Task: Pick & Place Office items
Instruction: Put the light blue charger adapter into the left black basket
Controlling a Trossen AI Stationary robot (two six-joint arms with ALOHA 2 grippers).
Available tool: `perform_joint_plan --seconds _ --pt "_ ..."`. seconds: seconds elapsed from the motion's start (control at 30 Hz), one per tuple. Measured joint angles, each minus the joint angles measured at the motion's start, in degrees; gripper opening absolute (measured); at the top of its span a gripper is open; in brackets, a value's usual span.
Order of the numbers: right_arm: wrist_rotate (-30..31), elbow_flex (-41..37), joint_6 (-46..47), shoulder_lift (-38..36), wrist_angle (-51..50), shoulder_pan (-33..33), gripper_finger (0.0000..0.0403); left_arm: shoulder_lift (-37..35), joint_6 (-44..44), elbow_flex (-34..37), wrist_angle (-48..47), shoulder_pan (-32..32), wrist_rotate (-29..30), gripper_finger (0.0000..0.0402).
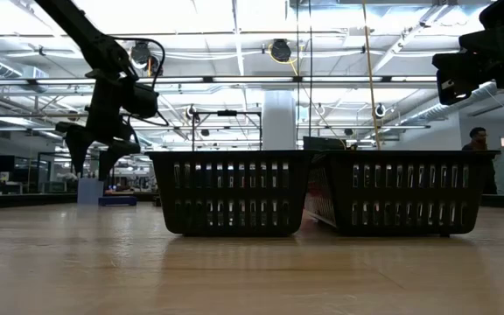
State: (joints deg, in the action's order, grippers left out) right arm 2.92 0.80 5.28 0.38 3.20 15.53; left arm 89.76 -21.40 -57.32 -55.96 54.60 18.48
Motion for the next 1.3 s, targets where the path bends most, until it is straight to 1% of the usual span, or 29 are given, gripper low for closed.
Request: perform_joint_plan --seconds 0.1,0.23,0.3,0.47,0.63,0.73,0.97,1.17,1.3 --pt "0.0 0.0 0.0 0.0 0.0 0.0 0.0169 0.0 -1.5 0.0 -0.4 0.0 -0.9 0.0298" --pt "0.0 0.0 0.0 0.0 0.0 0.0 0.0169 0.0 -1.1 0.0 -0.1 0.1 -4.4 0.0298" --pt "0.0 0.0 0.0 0.0 0.0 0.0 0.0169 0.0 -0.3 0.0 0.0 0.0 -5.4 0.0298" --pt "0.0 0.0 0.0 0.0 0.0 0.0 0.0169 0.0 2.1 0.0 0.1 -0.6 -4.6 0.0298" --pt "0.0 0.0 0.0 0.0 0.0 0.0 0.0169 0.0 4.8 0.0 0.1 -0.8 -8.1 0.0298" --pt "0.0 0.0 0.0 0.0 0.0 0.0 0.0169 0.0 4.9 0.0 0.1 -1.0 -9.5 0.0298" --pt "0.0 0.0 0.0 0.0 0.0 0.0 0.0169 0.0 8.2 0.0 0.4 -2.2 -9.4 0.0298" --pt "0.0 0.0 0.0 0.0 0.0 0.0 0.0169 -0.3 7.9 -0.1 0.5 -3.5 -8.8 0.0298" --pt "0.0 0.0 0.0 0.0 0.0 0.0 0.0169 -0.3 6.9 -0.1 0.5 -4.4 -4.5 0.0298"
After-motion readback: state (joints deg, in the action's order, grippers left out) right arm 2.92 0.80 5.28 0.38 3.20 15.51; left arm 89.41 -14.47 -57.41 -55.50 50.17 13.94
